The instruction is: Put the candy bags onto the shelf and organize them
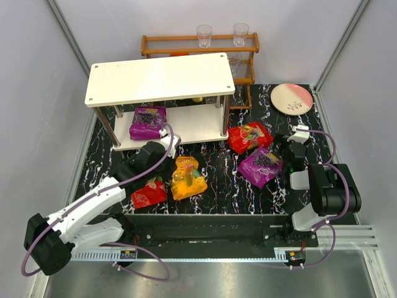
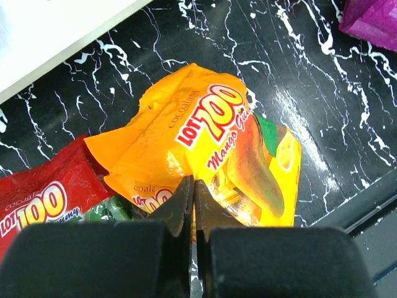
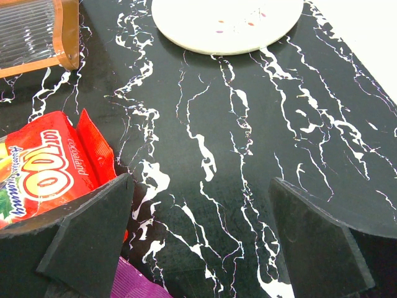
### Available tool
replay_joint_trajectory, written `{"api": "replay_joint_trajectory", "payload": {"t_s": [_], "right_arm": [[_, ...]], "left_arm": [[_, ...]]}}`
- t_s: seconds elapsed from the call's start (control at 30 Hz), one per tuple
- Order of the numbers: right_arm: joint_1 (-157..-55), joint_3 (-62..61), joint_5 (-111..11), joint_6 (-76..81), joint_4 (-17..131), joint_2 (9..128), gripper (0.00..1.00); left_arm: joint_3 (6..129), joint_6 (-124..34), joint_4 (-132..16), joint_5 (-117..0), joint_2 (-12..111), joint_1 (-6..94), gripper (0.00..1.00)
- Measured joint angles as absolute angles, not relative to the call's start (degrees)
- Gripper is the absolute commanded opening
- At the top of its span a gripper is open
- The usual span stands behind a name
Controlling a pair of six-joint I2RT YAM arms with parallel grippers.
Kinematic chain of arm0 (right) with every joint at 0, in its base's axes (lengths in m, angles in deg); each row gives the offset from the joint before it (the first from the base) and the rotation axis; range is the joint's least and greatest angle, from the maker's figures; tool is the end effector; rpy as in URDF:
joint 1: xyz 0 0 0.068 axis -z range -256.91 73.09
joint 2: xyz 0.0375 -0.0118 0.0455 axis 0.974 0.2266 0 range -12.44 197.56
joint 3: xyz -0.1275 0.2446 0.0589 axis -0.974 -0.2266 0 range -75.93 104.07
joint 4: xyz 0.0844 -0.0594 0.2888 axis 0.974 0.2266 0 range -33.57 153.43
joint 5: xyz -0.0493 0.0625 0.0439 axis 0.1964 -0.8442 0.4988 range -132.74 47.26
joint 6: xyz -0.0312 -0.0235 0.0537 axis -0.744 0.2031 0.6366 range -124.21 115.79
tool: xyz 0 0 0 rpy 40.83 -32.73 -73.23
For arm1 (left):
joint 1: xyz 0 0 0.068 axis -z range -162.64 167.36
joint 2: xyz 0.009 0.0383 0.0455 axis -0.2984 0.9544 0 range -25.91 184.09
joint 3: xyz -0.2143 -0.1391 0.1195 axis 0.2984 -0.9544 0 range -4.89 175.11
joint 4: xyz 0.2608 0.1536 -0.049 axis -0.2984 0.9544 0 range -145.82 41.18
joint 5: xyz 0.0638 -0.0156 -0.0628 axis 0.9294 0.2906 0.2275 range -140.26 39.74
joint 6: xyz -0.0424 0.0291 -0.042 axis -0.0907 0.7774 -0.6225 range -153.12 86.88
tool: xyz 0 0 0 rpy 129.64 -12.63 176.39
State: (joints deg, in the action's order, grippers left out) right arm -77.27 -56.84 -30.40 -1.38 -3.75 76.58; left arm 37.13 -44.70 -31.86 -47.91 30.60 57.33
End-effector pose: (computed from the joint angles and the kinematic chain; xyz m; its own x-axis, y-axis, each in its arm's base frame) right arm 0.2958 -0.0094 0.1114 -0.1590 0.0472 -0.9862 0.2125 0.9771 0.0125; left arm 0.2056 -0.1697 0.2477 -0.5909 0.2335 -0.7722 0.5089 0.8506 -0.1322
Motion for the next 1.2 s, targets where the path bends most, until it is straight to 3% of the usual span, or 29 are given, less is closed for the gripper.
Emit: {"api": "replay_joint_trajectory", "payload": {"t_s": [0.43, 0.47, 0.5, 0.53, 0.57, 0.6, 0.77, 1.2], "right_arm": [[-77.2, -56.8, -30.4, -1.4, -3.8, 76.6, 1.0], [-77.3, -56.8, -30.4, -1.4, -3.8, 76.6, 1.0], [-77.2, -56.8, -30.4, -1.4, -3.8, 76.6, 1.0], [-77.3, -56.8, -30.4, -1.4, -3.8, 76.6, 1.0], [-77.3, -56.8, -30.4, -1.4, -3.8, 76.6, 1.0], [-77.3, -56.8, -30.4, -1.4, -3.8, 76.6, 1.0], [-77.3, -56.8, -30.4, -1.4, -3.8, 76.6, 1.0], [-77.3, -56.8, -30.4, -1.4, -3.8, 76.6, 1.0]], "left_arm": [[37.3, -41.0, -32.8, -52.0, 28.8, 62.1, 0.0], [37.3, -41.0, -33.2, -52.0, 28.8, 62.7, 0.15], [37.3, -41.3, -33.3, -51.5, 28.8, 63.0, 0.48], [37.3, -41.7, -33.3, -50.7, 28.8, 63.1, 0.68], [37.2, -42.2, -33.7, -49.6, 28.8, 62.9, 0.78], [37.1, -43.5, -34.3, -48.2, 28.8, 62.3, 0.98], [34.4, -49.6, -36.9, -42.4, 28.1, 60.4, 0.99], [21.1, -68.7, -43.9, -41.7, 22.2, 64.3, 0.99]]}}
